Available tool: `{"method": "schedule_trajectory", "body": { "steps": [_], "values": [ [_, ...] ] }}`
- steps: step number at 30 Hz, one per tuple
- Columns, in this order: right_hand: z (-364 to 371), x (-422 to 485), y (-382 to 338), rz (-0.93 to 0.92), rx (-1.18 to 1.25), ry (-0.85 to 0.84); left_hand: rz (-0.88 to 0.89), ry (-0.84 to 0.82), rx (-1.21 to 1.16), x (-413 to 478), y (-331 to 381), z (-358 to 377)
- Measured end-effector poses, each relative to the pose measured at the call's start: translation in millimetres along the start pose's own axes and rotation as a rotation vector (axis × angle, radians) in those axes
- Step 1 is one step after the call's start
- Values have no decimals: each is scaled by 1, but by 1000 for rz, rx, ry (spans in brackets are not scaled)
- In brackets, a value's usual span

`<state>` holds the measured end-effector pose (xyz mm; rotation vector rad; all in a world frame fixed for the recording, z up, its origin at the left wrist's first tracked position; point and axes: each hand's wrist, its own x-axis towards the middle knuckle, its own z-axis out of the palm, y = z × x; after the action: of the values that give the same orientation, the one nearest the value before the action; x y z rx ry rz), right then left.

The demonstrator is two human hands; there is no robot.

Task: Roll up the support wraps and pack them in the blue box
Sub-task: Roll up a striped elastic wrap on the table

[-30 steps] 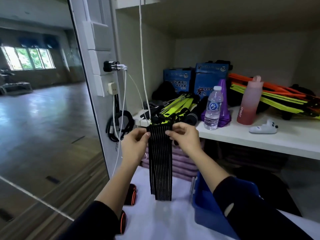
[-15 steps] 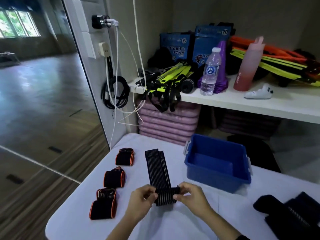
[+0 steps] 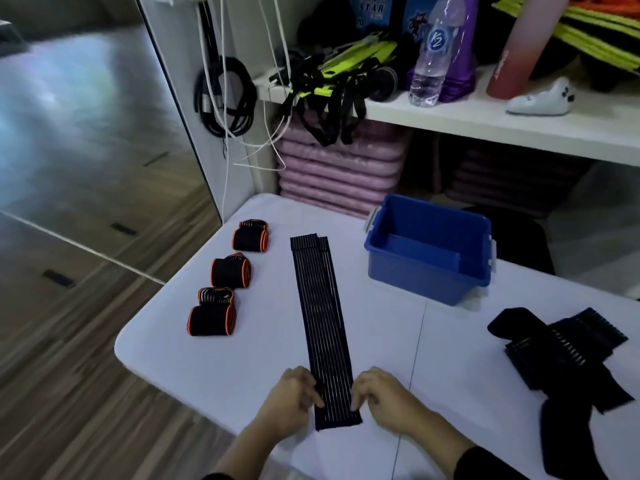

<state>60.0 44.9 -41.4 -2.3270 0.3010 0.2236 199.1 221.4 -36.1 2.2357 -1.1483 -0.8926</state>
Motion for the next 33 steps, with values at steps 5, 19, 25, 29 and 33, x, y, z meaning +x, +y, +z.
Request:
{"method": "schedule_trajectory", "body": {
  "steps": [5,19,25,29,33],
  "values": [
    [-7,18,-6,189,188,260,-127,304,-183,12,4,-5],
    [-47,144,-14,481,389,349,-390,390,-443,119,0,-64],
    [-54,160,-16,478,417,376,-341,366,-434,141,2,-70],
    [-60,169,-10,500,404,392,-362,401,-423,151,-6,-83],
    [-71,194,-6,513,439,436,-388,416,-445,178,-13,-108]
  ]
}}
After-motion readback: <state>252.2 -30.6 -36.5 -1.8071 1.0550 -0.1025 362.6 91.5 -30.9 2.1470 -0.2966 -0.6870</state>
